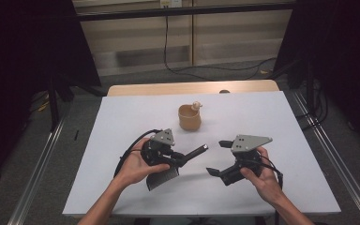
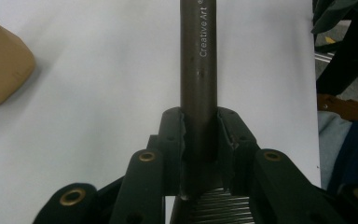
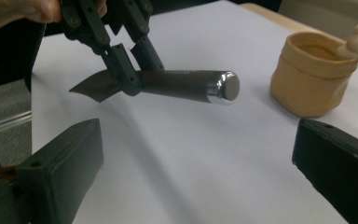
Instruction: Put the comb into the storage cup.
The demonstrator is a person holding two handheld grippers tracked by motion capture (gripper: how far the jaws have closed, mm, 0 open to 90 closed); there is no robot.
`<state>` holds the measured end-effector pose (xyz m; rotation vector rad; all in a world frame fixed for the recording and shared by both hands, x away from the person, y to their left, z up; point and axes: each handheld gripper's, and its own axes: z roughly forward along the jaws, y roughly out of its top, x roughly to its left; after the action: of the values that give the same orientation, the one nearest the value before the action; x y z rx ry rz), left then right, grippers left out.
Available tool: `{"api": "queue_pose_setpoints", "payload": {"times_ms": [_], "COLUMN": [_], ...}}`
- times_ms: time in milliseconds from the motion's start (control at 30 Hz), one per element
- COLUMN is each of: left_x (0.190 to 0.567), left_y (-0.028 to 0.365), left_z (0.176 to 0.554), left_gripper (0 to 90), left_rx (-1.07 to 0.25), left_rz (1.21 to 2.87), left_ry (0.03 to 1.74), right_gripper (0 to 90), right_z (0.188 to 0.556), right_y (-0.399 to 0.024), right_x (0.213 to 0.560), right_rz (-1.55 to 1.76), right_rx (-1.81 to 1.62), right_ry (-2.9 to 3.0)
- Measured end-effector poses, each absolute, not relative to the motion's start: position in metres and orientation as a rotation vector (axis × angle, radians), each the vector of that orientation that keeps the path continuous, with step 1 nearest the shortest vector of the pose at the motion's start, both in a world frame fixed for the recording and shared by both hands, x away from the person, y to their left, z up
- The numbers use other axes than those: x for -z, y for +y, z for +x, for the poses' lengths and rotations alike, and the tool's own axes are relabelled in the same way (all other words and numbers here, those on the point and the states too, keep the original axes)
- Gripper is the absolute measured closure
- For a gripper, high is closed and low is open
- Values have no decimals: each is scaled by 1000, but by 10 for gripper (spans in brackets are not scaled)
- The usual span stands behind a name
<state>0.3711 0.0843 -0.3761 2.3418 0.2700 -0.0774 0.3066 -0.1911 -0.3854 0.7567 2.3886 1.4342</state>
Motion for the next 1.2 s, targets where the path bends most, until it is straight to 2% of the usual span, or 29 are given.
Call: {"api": "queue_pose_setpoints", "payload": {"times_ms": [567,800,1033,1200], "left_x": [374,369,373,373], "left_y": [72,62,57,57], "left_z": [381,379,376,375], "left_gripper": [731,731,731,731], "left_rx": [133,113,87,71], "left_rz": [2441,2499,2534,2544], "left_ry": [215,145,120,110], "right_gripper": [22,20,44,48], "right_z": [321,327,328,333], "right_y": [-186,-186,-184,-183], "right_x": [389,385,397,390], "right_rz": [715,692,680,658], "right_rx": [-1299,-1287,-1213,-1187], "right_ry": [2539,2585,2677,2698]}}
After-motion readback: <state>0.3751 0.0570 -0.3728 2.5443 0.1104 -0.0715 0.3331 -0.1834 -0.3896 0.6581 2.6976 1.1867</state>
